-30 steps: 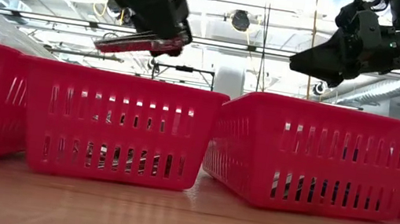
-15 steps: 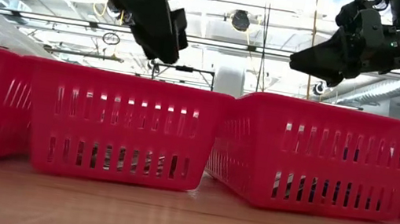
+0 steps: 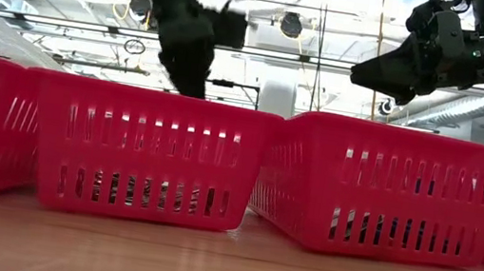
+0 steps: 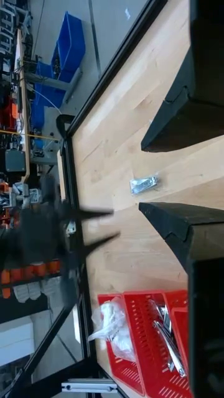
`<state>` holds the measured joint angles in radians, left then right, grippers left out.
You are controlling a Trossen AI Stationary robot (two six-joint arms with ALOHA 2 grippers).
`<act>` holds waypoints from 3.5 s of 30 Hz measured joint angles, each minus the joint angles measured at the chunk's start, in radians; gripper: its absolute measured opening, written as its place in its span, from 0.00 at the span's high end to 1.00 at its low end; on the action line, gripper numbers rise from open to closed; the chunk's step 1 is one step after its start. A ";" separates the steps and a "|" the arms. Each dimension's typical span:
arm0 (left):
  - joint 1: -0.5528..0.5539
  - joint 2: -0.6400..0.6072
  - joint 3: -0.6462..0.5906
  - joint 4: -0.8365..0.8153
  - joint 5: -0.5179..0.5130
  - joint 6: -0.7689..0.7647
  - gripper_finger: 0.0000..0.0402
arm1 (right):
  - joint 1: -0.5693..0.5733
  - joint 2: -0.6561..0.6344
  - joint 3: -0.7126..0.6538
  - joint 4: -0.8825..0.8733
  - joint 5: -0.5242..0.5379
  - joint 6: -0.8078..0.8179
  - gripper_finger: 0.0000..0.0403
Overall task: Pick & Place Travel size toiletries
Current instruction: Put the silver nail cutter into the middle left red bin
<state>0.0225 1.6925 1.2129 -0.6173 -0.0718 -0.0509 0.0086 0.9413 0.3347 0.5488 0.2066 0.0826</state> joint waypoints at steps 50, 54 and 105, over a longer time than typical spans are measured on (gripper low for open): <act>0.224 0.222 -0.156 0.258 0.201 0.231 0.91 | -0.003 0.002 0.000 -0.011 0.005 -0.019 0.68; 0.220 0.194 -0.158 0.255 0.195 0.205 0.91 | -0.003 0.002 0.000 -0.012 0.005 -0.019 0.68; -0.259 -0.009 -0.159 0.402 0.258 -0.282 0.55 | -0.007 0.002 0.000 0.000 0.001 0.007 0.68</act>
<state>-0.2364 1.6833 1.0538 -0.2154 0.1860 -0.3333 0.0013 0.9432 0.3347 0.5488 0.2080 0.0898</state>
